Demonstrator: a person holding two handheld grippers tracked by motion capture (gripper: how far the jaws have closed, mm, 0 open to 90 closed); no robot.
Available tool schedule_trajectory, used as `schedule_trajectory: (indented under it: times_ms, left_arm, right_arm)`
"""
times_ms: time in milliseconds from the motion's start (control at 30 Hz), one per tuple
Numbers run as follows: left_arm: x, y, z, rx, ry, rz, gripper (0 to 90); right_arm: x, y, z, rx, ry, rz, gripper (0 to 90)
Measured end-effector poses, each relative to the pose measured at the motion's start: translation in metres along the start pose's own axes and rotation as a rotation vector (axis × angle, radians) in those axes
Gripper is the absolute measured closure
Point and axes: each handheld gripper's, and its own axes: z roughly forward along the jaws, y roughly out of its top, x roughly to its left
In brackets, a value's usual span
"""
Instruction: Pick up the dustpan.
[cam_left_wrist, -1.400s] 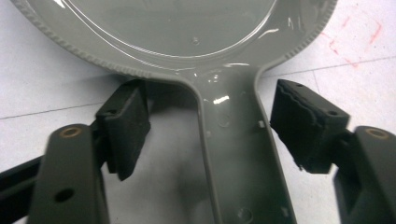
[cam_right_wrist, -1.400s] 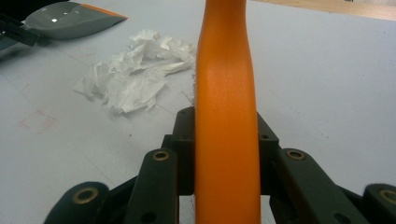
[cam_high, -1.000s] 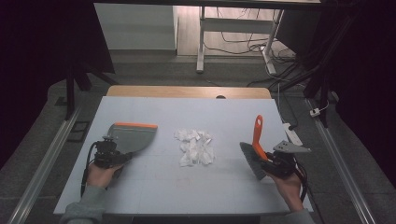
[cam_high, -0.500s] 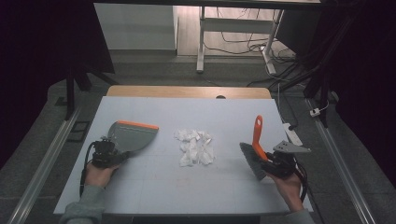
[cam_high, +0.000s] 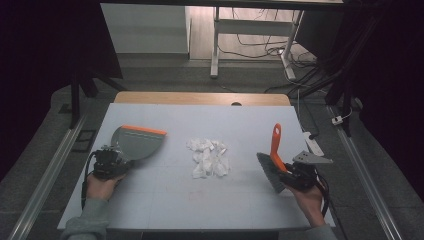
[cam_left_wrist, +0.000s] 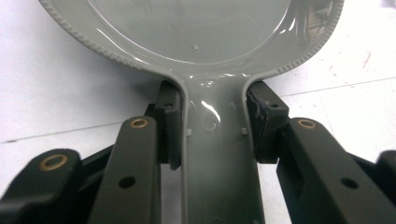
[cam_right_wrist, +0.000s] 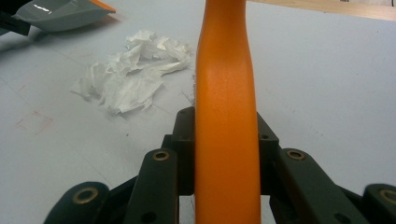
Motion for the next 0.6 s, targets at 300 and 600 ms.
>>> schedule_trajectory:
  times_ms: [300,600]
  left_arm:
    - [0.005,0.0,-0.013,-0.062,-0.013,0.036,61.8]
    - [0.009,0.001,-0.017,-0.069,-0.041,0.06,61.8]
  right_arm:
    - [0.0,0.0,-0.001,-0.003,-0.001,-0.002,69.7]
    - [0.0,0.0,-0.001,-0.004,-0.002,0.0,69.8]
